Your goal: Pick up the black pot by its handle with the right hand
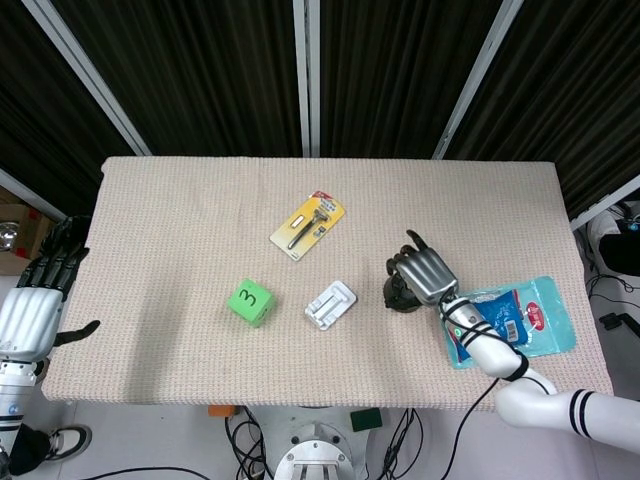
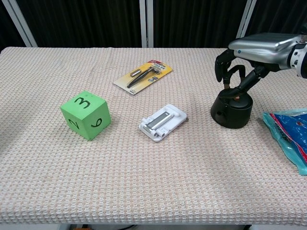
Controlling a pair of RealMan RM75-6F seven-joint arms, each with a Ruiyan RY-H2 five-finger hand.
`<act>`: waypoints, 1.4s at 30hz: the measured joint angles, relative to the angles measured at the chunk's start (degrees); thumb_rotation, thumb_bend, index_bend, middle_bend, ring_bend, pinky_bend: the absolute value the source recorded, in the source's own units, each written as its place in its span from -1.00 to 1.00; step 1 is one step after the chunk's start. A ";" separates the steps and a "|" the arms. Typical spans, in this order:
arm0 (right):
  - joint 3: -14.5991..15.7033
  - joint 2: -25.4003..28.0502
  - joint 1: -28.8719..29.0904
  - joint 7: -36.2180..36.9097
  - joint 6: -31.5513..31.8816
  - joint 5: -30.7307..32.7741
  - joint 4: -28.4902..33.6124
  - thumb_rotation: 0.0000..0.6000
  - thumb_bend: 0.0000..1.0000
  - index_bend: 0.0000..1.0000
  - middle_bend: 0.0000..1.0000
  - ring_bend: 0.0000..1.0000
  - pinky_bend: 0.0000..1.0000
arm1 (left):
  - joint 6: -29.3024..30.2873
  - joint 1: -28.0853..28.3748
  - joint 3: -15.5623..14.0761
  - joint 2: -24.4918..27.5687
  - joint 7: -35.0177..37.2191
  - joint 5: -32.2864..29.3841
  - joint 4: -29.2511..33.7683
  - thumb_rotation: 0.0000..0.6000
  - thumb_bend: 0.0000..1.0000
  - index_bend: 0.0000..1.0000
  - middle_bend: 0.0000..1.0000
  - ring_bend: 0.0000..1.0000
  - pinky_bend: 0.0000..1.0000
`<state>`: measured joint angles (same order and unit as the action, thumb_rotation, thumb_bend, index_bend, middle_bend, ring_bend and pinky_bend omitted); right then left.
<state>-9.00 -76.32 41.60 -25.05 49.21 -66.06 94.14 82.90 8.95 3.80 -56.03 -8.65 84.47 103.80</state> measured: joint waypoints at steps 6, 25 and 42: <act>0.50 -0.39 0.48 0.77 0.19 0.02 -0.66 0.25 -0.65 0.09 -0.04 -0.27 -1.00 | 0.10 -0.02 0.02 -0.02 -0.01 0.05 0.00 0.97 -1.00 -0.87 -0.95 -0.96 -0.74; 2.54 -0.67 2.30 -0.93 -1.10 3.00 -1.51 0.25 -0.65 0.54 0.21 0.04 -1.00 | -0.23 0.04 0.05 0.01 -0.04 -0.23 0.01 0.97 -1.00 -0.87 -0.95 -0.96 -0.73; 3.49 1.71 4.32 -1.81 -3.21 6.10 0.91 0.25 -0.65 0.93 0.55 0.34 -1.00 | -0.41 0.15 0.12 0.05 0.13 -0.37 -0.07 0.97 -1.00 -0.87 -0.95 -0.96 -0.73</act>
<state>-5.51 -74.61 45.92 -26.86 46.00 -59.96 95.05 82.49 9.09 3.91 -55.99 -8.52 84.09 103.73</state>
